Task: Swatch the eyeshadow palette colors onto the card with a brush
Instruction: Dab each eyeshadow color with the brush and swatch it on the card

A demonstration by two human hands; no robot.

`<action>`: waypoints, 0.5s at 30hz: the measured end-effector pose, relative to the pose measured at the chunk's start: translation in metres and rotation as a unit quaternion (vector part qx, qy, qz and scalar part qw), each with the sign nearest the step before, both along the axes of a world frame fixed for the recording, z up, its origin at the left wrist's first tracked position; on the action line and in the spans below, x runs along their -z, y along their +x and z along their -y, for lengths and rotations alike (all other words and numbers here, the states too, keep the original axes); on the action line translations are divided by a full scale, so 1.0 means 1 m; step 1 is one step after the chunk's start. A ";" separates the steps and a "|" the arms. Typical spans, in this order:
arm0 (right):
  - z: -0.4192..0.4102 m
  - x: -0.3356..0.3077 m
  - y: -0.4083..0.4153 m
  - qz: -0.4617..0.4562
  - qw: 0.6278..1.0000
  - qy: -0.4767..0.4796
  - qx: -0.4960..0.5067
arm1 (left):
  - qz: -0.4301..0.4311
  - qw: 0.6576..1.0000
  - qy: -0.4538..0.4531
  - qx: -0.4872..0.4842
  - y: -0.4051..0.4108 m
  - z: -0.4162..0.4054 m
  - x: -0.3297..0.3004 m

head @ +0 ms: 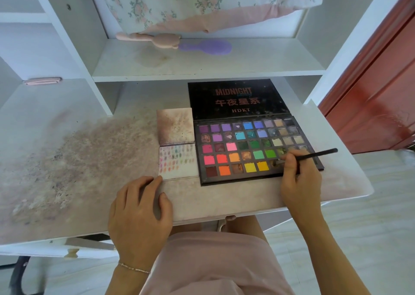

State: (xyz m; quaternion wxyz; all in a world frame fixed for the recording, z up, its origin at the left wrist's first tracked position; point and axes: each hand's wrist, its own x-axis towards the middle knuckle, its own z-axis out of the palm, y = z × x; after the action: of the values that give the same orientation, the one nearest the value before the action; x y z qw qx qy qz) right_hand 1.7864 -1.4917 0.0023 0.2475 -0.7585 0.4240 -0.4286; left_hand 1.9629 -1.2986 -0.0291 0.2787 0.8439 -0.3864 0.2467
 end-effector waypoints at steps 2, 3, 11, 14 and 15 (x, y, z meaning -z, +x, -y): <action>0.001 0.000 0.000 0.006 1.000 -0.001 -0.008 | 0.002 1.000 -0.004 -0.002 0.000 0.000 0.001; 0.001 0.000 0.000 0.002 1.000 0.001 -0.010 | 0.002 1.000 -0.006 -0.003 0.000 0.000 0.001; 0.000 -0.001 -0.001 0.018 1.000 0.000 0.000 | 0.002 1.000 -0.005 0.000 0.000 0.001 0.002; 0.001 -0.001 -0.003 0.014 1.000 0.004 0.006 | 0.002 1.000 -0.004 0.000 0.000 0.000 0.001; 0.000 -0.002 -0.003 0.018 1.000 0.005 0.008 | 0.002 1.000 -0.003 0.000 0.001 0.000 0.001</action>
State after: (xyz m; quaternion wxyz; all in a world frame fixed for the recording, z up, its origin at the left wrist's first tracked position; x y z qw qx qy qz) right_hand 1.7839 -1.4921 0.0040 0.2551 -0.7460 0.4275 -0.4423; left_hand 1.9635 -1.2985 -0.0302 0.2808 0.8423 -0.3864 0.2496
